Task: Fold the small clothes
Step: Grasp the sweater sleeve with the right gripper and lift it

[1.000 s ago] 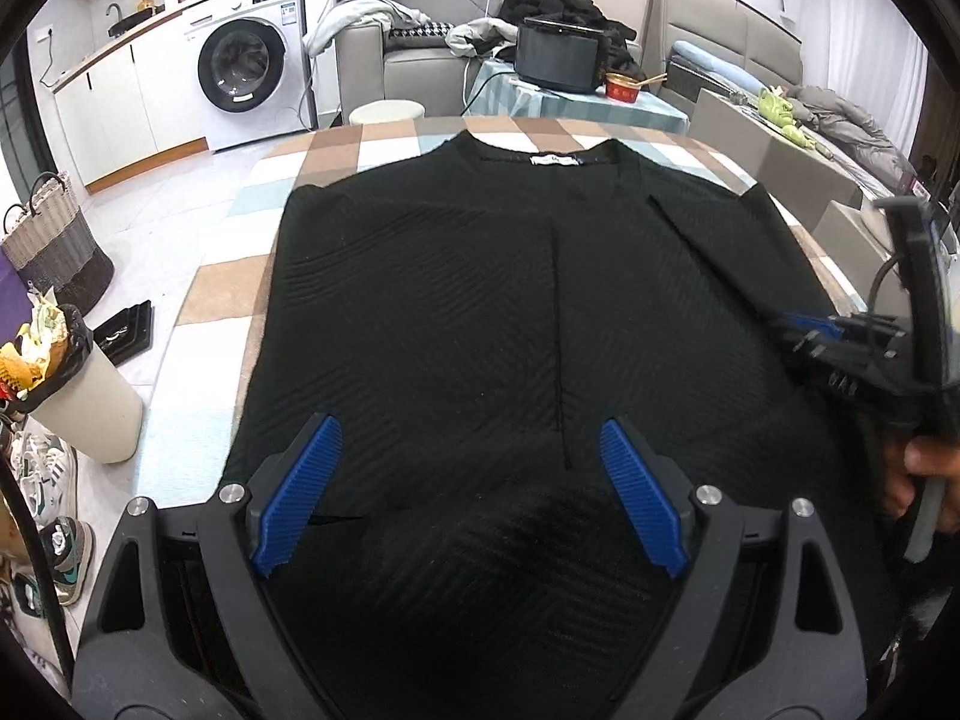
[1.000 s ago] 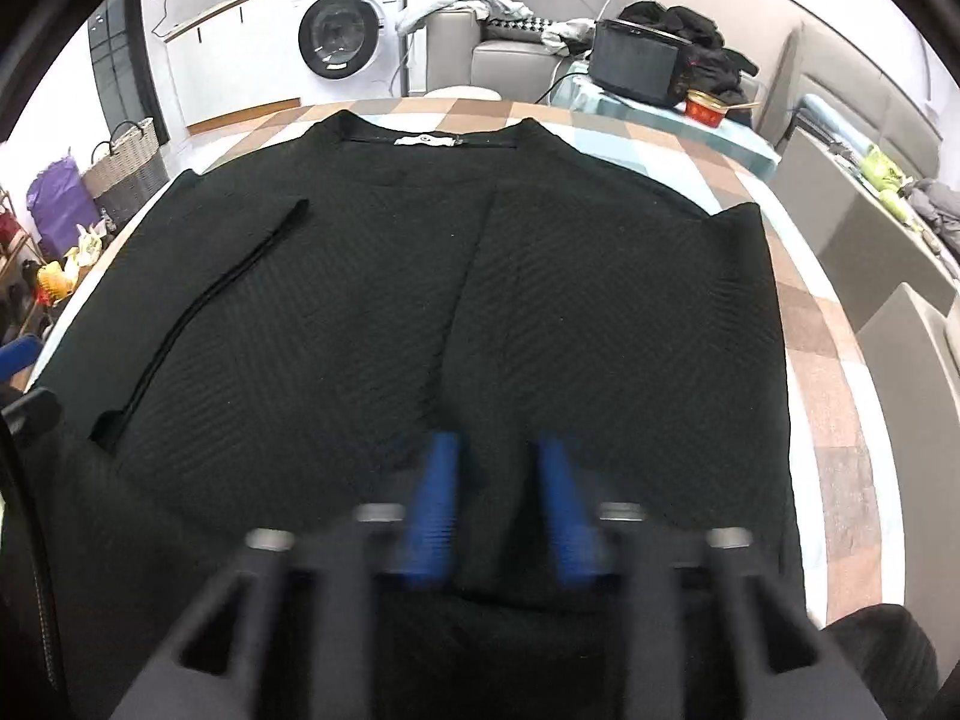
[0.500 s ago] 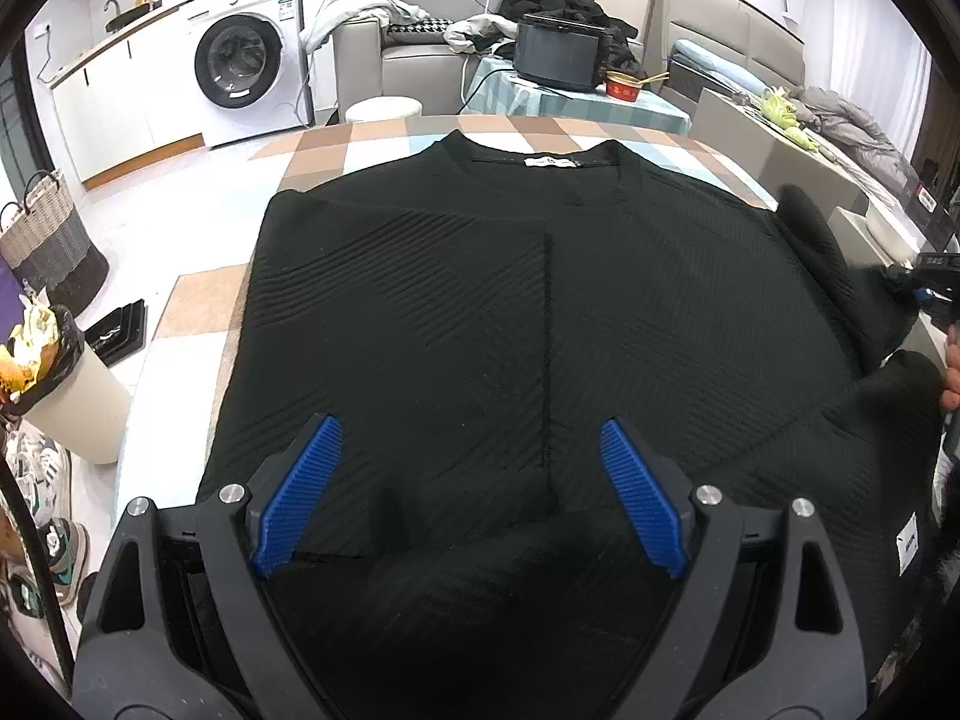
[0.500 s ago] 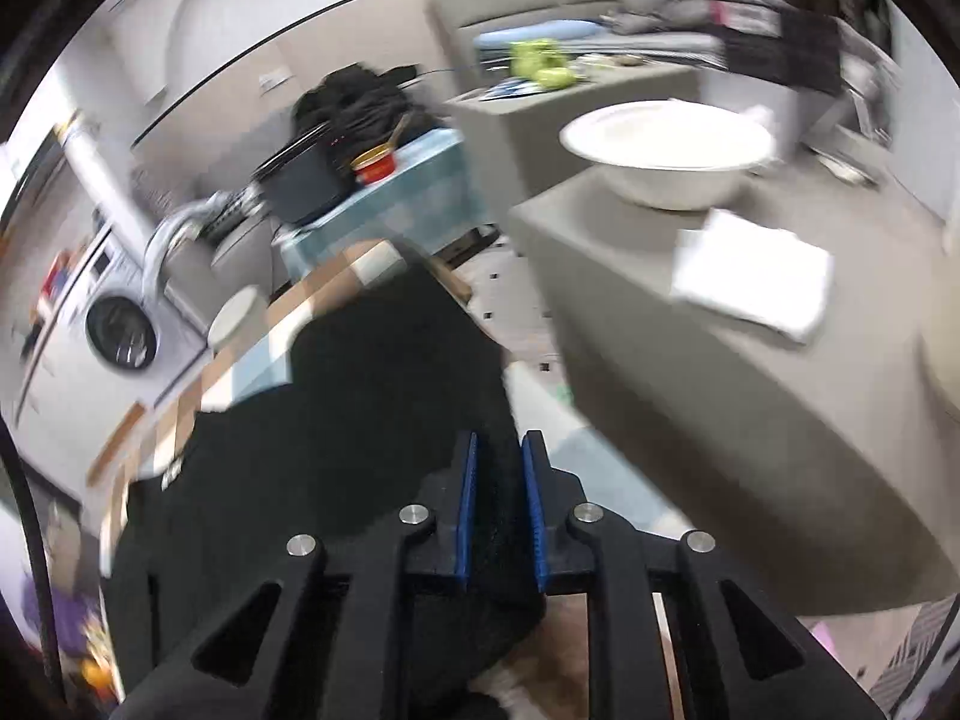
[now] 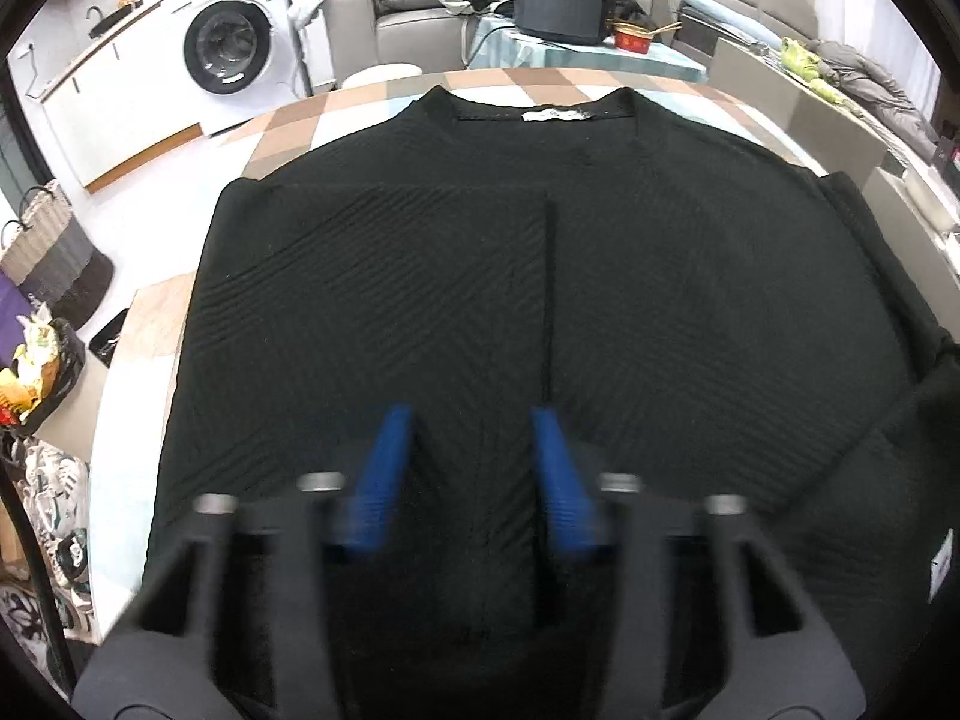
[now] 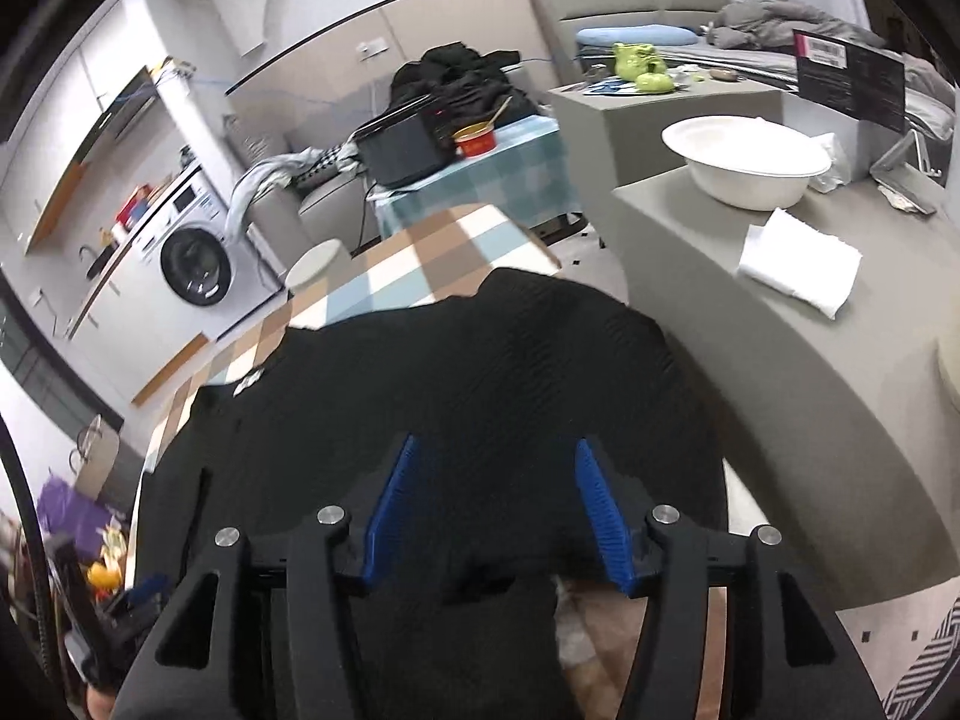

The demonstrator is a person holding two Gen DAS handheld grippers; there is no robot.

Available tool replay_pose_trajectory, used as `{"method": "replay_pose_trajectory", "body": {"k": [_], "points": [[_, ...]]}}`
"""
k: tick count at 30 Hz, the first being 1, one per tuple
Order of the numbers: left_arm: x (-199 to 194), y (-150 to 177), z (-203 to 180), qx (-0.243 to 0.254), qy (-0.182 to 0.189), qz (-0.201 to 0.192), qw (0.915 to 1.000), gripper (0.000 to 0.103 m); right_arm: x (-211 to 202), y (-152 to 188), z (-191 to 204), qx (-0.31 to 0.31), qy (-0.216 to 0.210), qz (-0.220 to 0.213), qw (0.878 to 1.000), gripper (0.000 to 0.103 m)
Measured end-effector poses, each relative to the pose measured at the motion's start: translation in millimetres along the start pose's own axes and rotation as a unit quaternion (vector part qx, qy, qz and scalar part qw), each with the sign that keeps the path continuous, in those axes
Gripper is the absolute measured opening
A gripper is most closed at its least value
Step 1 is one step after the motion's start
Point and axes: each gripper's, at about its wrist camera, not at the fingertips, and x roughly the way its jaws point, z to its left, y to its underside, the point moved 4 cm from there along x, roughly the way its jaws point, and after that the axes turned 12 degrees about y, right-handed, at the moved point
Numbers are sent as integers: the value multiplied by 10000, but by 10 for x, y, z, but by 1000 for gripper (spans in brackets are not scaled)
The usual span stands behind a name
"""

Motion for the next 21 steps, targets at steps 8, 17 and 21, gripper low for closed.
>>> {"method": "replay_pose_trajectory", "body": {"k": [8,17,21], "points": [[-690,-87,699,-796,-229,-1027,9913,5,-85,80,97,-211,-104,-20,9997,56],[-1087,196,2145,-2332,-1167,-1178,9582,16,-80,59,-104,-98,131,65,9998,59],[-1192,302,2159,-2261,-1060,-1304,9595,61,-166,117,-304,-108,263,95,9996,66]]}}
